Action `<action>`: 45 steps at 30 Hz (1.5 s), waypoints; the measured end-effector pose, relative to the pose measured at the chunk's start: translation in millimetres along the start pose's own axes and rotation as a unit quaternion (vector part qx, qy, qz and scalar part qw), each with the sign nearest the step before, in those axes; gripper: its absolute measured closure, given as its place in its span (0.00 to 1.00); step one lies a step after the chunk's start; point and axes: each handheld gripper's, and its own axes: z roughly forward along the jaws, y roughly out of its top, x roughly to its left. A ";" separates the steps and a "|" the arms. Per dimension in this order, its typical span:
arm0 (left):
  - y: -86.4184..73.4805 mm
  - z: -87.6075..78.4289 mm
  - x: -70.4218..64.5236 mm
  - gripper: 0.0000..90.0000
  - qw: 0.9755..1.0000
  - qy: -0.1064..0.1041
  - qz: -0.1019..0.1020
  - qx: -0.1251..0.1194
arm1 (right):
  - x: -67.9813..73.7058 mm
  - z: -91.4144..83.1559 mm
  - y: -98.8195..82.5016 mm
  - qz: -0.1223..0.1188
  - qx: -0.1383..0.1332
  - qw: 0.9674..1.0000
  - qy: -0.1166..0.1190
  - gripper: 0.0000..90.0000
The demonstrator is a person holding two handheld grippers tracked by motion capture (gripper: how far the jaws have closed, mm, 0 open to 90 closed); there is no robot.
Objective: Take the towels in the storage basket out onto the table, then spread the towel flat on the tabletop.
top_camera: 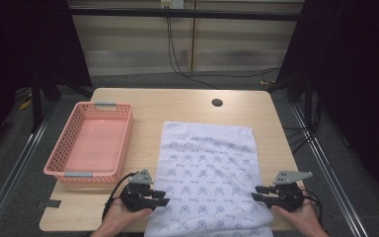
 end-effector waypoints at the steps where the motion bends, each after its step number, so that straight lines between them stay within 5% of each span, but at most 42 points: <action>1: 4.2 1.4 4.8 0.71 1.000 0.009 0.000 -0.005 | -3.8 1.7 3.6 0.002 -0.007 1.000 -0.006 0.71; 6: 21.1 13.0 35.2 0.70 0.999 0.031 -0.023 -0.012 | -20.5 12.1 21.7 0.006 -0.030 0.999 -0.020 0.67; 11: 32.8 28.5 57.1 0.67 0.997 0.056 -0.043 -0.005 | -29.3 25.9 31.6 0.001 -0.022 0.999 -0.026 0.65; 14: 38.3 35.3 59.4 0.65 0.997 0.068 -0.025 -0.004 | -36.6 32.7 34.4 0.005 -0.018 0.999 -0.033 0.63; 15: 39.8 36.2 63.0 0.67 0.997 0.070 -0.033 -0.010 | -39.2 35.6 35.5 0.005 -0.015 0.999 -0.039 0.63; 23: 38.7 39.1 55.6 0.73 0.996 0.091 -0.005 -0.005 | -47.4 58.4 39.1 0.003 0.011 0.998 -0.061 0.62; 27: 34.2 38.5 48.2 0.78 0.997 0.081 0.002 -0.004 | -42.2 54.2 36.2 -0.001 0.020 0.998 -0.067 0.84; 29: 34.5 39.0 45.3 0.84 0.995 0.098 0.014 0.001 | -41.4 51.6 34.1 0.006 0.021 0.997 -0.070 0.96; 32: 35.9 40.1 48.4 0.95 0.996 0.088 0.008 0.001 | -43.3 49.8 33.3 0.023 0.023 0.997 -0.068 0.97; 35: 32.4 38.5 47.8 0.97 0.997 0.073 0.001 -0.002 | -39.0 47.7 31.0 0.016 0.024 0.997 -0.072 0.97; 45: 9.2 26.3 5.3 0.97 0.999 0.032 0.022 0.030 | -15.0 24.8 8.9 0.007 0.040 0.998 -0.047 0.97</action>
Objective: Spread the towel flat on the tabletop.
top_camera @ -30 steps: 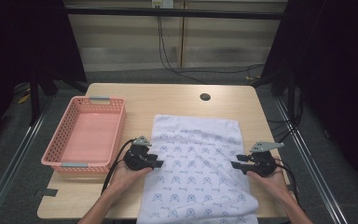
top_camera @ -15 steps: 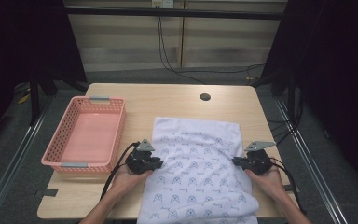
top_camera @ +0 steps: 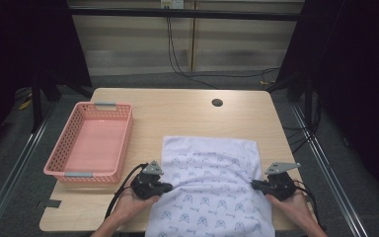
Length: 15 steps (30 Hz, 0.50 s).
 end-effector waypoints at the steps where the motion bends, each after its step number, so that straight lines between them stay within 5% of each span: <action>1: 0.0 0.0 0.0 0.97 1.000 0.000 0.000 0.000 | 0.0 0.0 0.0 0.000 0.000 1.000 0.000 0.97; 3: -5.7 -2.8 -4.8 0.96 1.000 -0.029 -0.010 0.003 | 5.4 -6.8 -7.1 0.003 0.006 1.000 0.010 0.97; 7: -14.4 -9.1 -13.3 0.95 0.999 -0.043 -0.013 0.010 | 13.7 -15.2 -15.7 0.012 0.016 0.999 0.037 0.96; 10: -17.0 -12.1 -17.0 0.90 0.999 -0.046 -0.005 0.010 | 14.3 -17.6 -14.7 0.007 0.005 0.999 0.040 0.82; 15: -0.9 -19.6 -4.4 0.77 0.999 -0.022 -0.018 -0.036 | -9.6 -20.0 12.5 0.000 -0.057 0.998 -0.017 0.69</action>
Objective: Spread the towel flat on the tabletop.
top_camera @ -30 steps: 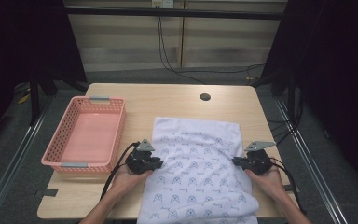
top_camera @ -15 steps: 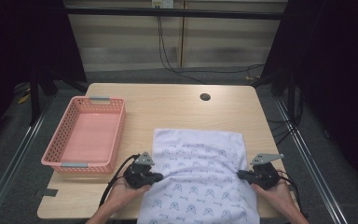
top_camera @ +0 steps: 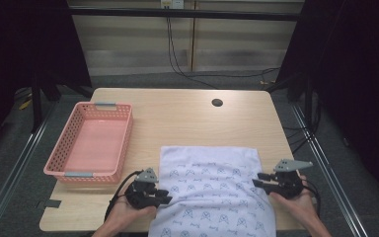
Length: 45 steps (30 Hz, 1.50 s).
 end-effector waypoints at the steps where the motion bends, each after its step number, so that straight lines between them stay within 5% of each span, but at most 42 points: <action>1: 4.5 -0.6 5.0 0.76 1.000 0.014 0.001 -0.007 | -5.4 3.4 4.2 0.001 -0.001 1.000 -0.006 0.67; 10: 30.8 16.5 59.6 0.67 0.997 0.061 -0.042 -0.030 | -59.2 60.3 40.9 0.013 0.006 0.999 -0.043 0.52; 13: 35.9 21.4 65.5 0.62 0.995 0.079 -0.050 -0.034 | -65.8 70.8 41.5 0.026 0.011 0.999 -0.044 0.48; 20: 38.4 24.3 73.1 0.55 0.992 0.100 -0.059 -0.039 | -64.3 76.2 31.7 0.010 0.026 0.998 -0.054 0.45; 25: 39.1 21.9 78.2 0.49 0.992 0.102 -0.064 -0.044 | -60.8 73.8 30.9 0.004 0.023 0.999 -0.036 0.71; 29: 43.0 26.0 85.8 0.47 0.990 0.114 -0.068 -0.044 | -62.6 73.4 31.9 0.029 0.019 0.999 -0.011 0.89; 39: 45.1 35.7 97.9 0.47 0.988 0.130 -0.070 -0.034 | -62.4 66.8 34.2 0.030 0.003 1.000 -0.001 0.92; 45: 56.5 51.8 95.8 0.45 0.990 0.130 -0.042 -0.020 | -62.5 68.2 33.6 0.033 0.004 0.999 -0.002 0.92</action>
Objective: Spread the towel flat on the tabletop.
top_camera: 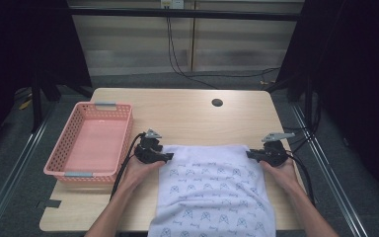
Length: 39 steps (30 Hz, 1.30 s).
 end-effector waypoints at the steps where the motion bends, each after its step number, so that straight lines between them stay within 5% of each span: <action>1: 0.0 0.0 0.0 0.56 1.000 0.000 0.000 0.000 | -0.1 -0.3 0.0 0.000 -0.001 1.000 0.004 0.91; 3: 0.8 2.5 -3.7 0.67 1.000 -0.014 0.003 -0.002 | -0.3 -0.5 0.1 0.001 -0.002 1.000 0.004 0.91; 5: 0.7 3.1 -5.4 0.88 1.000 -0.029 0.005 0.000 | -0.4 -1.1 0.3 0.003 -0.003 1.000 0.008 0.91; 7: 1.6 0.4 -5.6 0.95 1.000 -0.029 0.005 -0.006 | -0.2 -3.3 0.9 0.003 -0.008 1.000 0.012 0.91; 13: 8.8 -20.9 -2.8 0.96 0.997 -0.055 -0.008 -0.050 | -1.1 -21.0 10.6 0.007 -0.057 0.998 0.016 0.92; 18: 22.1 -46.8 0.9 0.96 0.991 -0.080 -0.015 -0.103 | -6.9 -35.1 24.7 0.017 -0.095 0.995 0.027 0.92; 30: 59.0 -69.6 13.8 0.96 0.991 -0.049 0.004 -0.128 | -14.1 -57.0 74.6 0.015 -0.147 0.988 0.039 0.93; 33: 69.8 -78.1 22.6 0.96 0.988 -0.047 -0.010 -0.148 | -18.5 -57.6 90.4 0.017 -0.155 0.987 0.038 0.93; 39: 99.9 -95.1 28.4 0.96 0.984 -0.034 0.000 -0.173 | -26.3 -64.0 117.2 0.017 -0.171 0.985 0.031 0.93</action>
